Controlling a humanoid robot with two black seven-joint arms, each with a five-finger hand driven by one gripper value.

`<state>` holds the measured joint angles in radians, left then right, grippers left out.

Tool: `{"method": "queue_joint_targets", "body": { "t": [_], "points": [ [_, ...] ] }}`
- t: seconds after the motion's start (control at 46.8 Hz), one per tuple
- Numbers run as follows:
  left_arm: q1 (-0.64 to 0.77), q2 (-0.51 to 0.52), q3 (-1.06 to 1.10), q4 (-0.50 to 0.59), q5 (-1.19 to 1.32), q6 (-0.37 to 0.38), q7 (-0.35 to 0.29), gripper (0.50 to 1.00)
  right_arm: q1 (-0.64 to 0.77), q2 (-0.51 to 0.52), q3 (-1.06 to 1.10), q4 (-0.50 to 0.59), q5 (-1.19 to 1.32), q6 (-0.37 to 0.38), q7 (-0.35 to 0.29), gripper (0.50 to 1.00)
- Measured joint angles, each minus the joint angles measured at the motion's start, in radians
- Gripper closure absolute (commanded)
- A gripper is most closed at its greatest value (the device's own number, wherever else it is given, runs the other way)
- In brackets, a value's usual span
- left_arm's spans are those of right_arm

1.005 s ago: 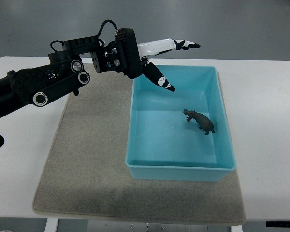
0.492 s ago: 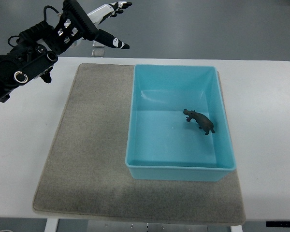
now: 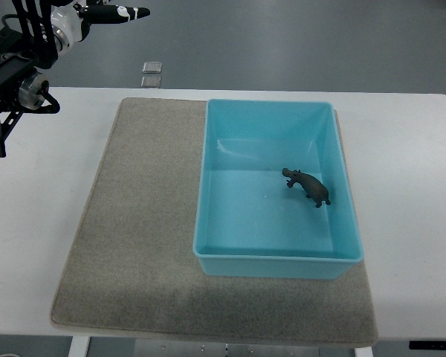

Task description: Place brown hippo in blue box with left hand

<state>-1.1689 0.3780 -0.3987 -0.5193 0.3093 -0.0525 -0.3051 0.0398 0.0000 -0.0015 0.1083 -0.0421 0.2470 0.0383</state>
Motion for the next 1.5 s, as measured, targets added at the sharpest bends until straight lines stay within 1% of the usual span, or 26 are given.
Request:
{"method": "queue_joint_targets", "body": {
  "t": [0.086,0.321,0.513,0.62,0.684,0.791,0.856,0.963,1.048,1.112,1.198,1.348,1.433,1.497],
  "points": [
    [0.000,-0.003,0.003,0.001,-0.088,0.001,0.000,0.506,0.000,0.000,0.000,0.000,0.000,0.000,0.000,0.564],
    [0.016,-0.013,-0.002,0.001,-0.205,0.014,0.000,0.506,0.000,0.000,0.000,0.000,0.001,0.000,0.000,0.564],
    [0.024,-0.014,-0.001,0.010,-0.439,0.018,0.014,0.506,0.000,0.000,0.000,0.000,0.000,0.000,0.000,0.564],
    [0.039,-0.020,0.000,0.010,-0.545,-0.004,0.019,0.506,-0.001,0.000,0.000,0.000,0.000,0.000,0.000,0.564],
    [0.048,-0.030,0.000,0.010,-0.580,-0.034,0.019,0.506,0.000,0.000,0.000,0.000,0.000,0.000,0.000,0.564],
    [0.074,-0.052,-0.002,0.013,-0.610,-0.145,0.019,0.506,0.000,0.000,0.000,0.000,0.000,0.000,0.000,0.564],
    [0.084,-0.063,-0.007,0.020,-0.614,-0.198,0.019,0.506,0.000,0.000,0.000,0.000,0.000,0.000,0.000,0.564],
    [0.103,-0.072,-0.040,0.030,-0.615,-0.262,0.018,0.506,0.000,0.000,0.000,0.000,0.000,0.000,0.000,0.564],
    [0.115,-0.085,-0.066,0.030,-0.615,-0.296,0.018,0.506,-0.001,0.000,0.000,0.000,0.000,0.000,0.000,0.564],
    [0.117,-0.088,-0.081,0.030,-0.615,-0.302,0.018,0.506,-0.001,0.000,0.000,0.000,0.000,0.000,0.000,0.564],
    [0.118,-0.095,-0.099,0.032,-0.624,-0.291,0.018,0.506,0.000,0.000,0.000,0.000,0.000,0.000,0.000,0.564],
    [0.118,-0.101,-0.125,0.034,-0.724,-0.221,0.019,0.506,0.000,0.000,0.000,0.000,0.000,0.000,0.000,0.564],
    [0.127,-0.107,-0.127,0.031,-0.755,-0.221,0.019,0.506,0.000,0.000,0.000,0.000,0.000,0.000,0.000,0.564],
    [0.141,-0.114,-0.129,0.029,-0.757,-0.243,0.019,0.506,-0.001,0.000,0.000,0.000,0.000,0.000,0.000,0.564]
  ]
}}
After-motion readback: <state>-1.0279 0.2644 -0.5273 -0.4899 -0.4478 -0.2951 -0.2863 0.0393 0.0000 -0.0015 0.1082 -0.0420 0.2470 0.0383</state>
